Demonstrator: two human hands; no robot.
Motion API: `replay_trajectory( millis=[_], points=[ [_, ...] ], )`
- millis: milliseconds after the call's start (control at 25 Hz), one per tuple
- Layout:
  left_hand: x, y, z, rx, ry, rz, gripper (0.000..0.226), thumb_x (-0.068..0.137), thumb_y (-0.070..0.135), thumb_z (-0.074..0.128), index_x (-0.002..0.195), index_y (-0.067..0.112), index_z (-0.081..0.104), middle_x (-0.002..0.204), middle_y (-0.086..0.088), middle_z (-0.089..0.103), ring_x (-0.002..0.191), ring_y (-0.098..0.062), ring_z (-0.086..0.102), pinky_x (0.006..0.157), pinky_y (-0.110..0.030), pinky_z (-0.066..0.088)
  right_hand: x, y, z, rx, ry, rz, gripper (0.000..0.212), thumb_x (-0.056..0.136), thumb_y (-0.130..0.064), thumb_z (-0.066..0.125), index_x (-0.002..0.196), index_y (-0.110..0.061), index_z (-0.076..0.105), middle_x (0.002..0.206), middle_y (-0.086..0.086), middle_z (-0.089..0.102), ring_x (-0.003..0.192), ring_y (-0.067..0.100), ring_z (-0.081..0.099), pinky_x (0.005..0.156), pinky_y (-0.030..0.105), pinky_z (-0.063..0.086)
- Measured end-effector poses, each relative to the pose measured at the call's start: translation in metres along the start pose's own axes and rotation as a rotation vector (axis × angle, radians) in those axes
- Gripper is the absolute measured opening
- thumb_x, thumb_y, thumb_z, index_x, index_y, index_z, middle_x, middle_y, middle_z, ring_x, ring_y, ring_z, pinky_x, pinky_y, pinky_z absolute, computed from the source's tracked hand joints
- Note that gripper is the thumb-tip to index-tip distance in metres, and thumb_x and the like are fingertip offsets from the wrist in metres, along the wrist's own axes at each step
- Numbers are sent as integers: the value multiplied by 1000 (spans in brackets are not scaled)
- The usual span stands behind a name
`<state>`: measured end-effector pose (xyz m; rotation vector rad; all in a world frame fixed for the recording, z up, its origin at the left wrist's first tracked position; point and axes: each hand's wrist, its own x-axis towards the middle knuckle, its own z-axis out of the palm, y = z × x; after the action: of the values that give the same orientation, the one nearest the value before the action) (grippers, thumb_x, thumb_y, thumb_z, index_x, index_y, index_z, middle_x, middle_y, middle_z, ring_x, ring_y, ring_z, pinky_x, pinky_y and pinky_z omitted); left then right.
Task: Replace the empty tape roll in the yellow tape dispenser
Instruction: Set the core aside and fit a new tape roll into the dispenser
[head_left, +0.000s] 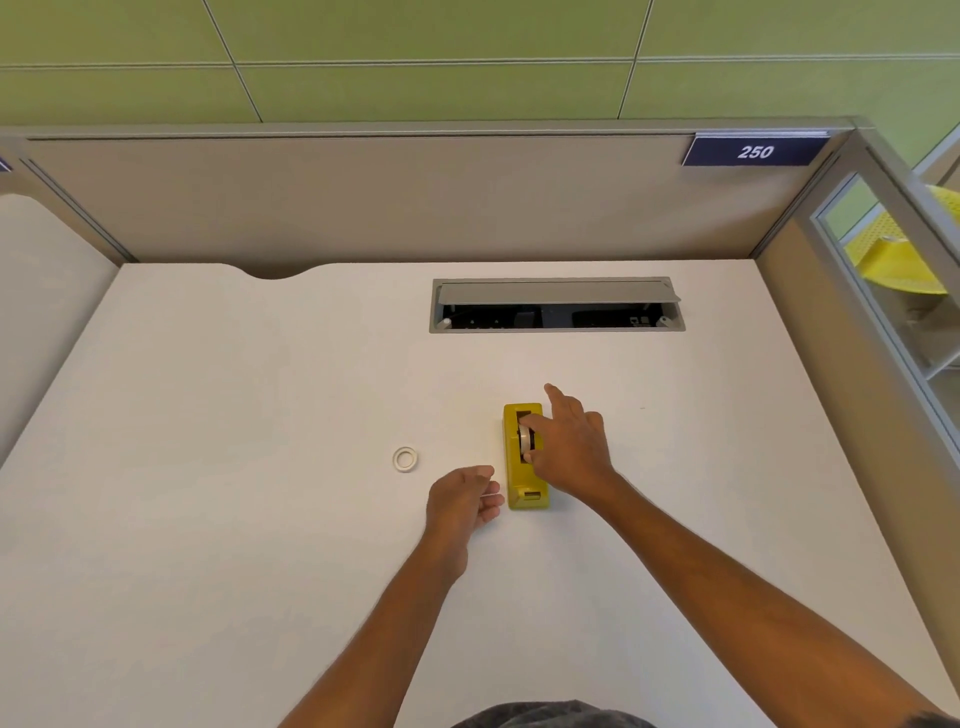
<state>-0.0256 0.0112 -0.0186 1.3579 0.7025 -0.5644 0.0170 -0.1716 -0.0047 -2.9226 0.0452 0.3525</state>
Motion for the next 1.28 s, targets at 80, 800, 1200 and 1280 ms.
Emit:
replay_trajectory(
  millis=[80, 800, 1200, 1280],
  points=[
    [3, 12, 5, 192, 69, 162, 17, 98, 17, 66, 106, 20, 80, 99, -2, 81, 91, -19, 76, 89, -37, 65, 0, -1, 0, -12, -4, 10, 53, 93, -39, 77, 143, -36, 62, 176, 10, 21, 155, 31, 30, 116, 52, 36],
    [26, 70, 36, 1131, -41, 752, 23, 101, 28, 70, 121, 23, 79, 121, 1, 72, 114, -18, 66, 97, -42, 57, -22, 7, 7, 385, 82, 202, 46, 96, -42, 74, 135, -23, 61, 139, 2, 59, 126, 24, 58, 98, 43, 56],
    [34, 90, 56, 1534, -180, 761, 18, 97, 26, 71, 97, 15, 85, 99, -5, 78, 95, -24, 70, 85, -43, 59, -15, -10, 22, 493, 86, 374, 20, 100, -45, 65, 91, -27, 65, 91, -7, 72, 77, 16, 66, 59, 29, 51],
    [37, 94, 58, 1553, -186, 738, 18, 96, 27, 71, 98, 18, 86, 97, -3, 79, 92, -23, 71, 78, -39, 59, -14, -11, 24, 467, 95, 379, 20, 100, -45, 64, 88, -30, 64, 88, -8, 70, 74, 15, 63, 54, 26, 40]
  ],
)
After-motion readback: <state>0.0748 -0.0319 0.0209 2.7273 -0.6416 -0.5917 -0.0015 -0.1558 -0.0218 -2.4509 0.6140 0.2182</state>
